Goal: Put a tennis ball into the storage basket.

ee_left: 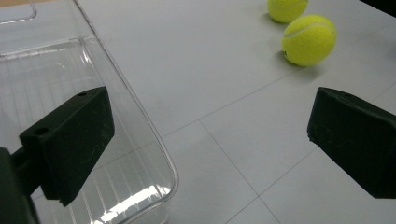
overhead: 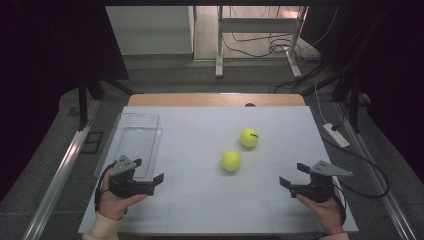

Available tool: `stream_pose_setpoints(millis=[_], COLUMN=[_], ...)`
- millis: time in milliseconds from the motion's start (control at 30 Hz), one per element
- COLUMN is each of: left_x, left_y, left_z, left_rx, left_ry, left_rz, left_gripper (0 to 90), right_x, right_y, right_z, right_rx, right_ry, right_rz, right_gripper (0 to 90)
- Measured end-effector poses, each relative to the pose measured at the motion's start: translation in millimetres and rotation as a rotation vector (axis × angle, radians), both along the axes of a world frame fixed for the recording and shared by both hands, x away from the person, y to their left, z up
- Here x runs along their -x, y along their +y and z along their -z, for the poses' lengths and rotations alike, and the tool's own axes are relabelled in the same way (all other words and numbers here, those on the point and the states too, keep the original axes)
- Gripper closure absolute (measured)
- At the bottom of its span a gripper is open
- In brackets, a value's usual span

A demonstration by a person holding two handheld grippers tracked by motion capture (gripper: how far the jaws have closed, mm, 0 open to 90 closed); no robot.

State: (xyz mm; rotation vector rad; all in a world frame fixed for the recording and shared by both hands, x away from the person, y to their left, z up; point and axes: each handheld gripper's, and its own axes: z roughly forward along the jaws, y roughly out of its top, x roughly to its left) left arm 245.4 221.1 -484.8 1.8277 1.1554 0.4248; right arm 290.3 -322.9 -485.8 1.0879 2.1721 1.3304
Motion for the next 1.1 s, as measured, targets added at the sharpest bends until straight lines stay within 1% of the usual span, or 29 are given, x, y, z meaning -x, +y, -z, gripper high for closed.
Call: stream_pose_setpoints(millis=[67, 133, 167, 200, 233, 300, 433, 500, 767, 867, 967, 1000, 1100], left_x=[0.5, 0.7, 0.7, 1.2, 1.8, 2.3, 2.0, 1.6, -0.6, -0.8, -1.2, -1.2, -1.2], left_y=[0.3, -1.1, -1.1, -2.6, -3.4, -4.4, -4.6, -5.0, -10.7, -15.2, -17.4, -19.8, -22.1], left_z=[-1.0, -2.9, -2.9, -4.1, -4.9, -6.5, -7.5, -8.2, -10.4, -13.9, -17.0, -20.7, -23.6], left_rx=[0.000, -0.003, -0.003, -0.013, -0.019, -0.017, -0.016, -0.020, -0.033, -0.045, -0.047, -0.053, -0.053], left_ry=[0.003, 0.012, 0.012, 0.014, 0.012, 0.013, 0.011, 0.014, 0.022, 0.014, 0.009, -0.003, -0.007], left_rz=[-0.004, 0.017, 0.017, 0.025, 0.023, 0.033, 0.027, 0.015, 0.019, 0.029, 0.038, 0.044, 0.052], left_gripper=[2.0, 1.1, 1.1, 1.1, 1.2, 1.7, 2.4, 2.5, 3.5, 3.7, 3.9, 3.8, 3.8], right_x=[0.5, 0.6, 0.6, 0.4, 0.2, 0.1, -1.5, -3.1, -7.0, -7.6, -7.0, -6.8, -6.1], right_y=[1.3, 1.6, 1.6, 1.9, 2.6, 3.3, 2.4, 2.5, 4.2, 4.4, 4.5, 4.7, 4.6], right_z=[0.0, 1.3, 1.3, 1.8, 2.0, 1.5, 1.0, 1.6, 3.9, 5.0, 5.7, 5.9, 6.6], right_rx=[0.002, 0.003, 0.003, 0.007, 0.013, 0.012, 0.012, 0.012, 0.020, 0.014, 0.012, 0.013, 0.018], right_ry=[0.000, 0.001, 0.001, 0.002, -0.001, -0.004, -0.005, -0.004, -0.001, 0.007, 0.010, 0.009, 0.013], right_rz=[-0.003, -0.003, -0.003, -0.003, 0.001, 0.003, 0.003, 0.002, -0.007, -0.011, -0.015, -0.015, -0.017], right_gripper=[9.6, 9.7, 9.7, 9.6, 9.3, 9.2, 9.2, 9.2, 8.9, 8.8, 8.9, 8.8, 8.9])
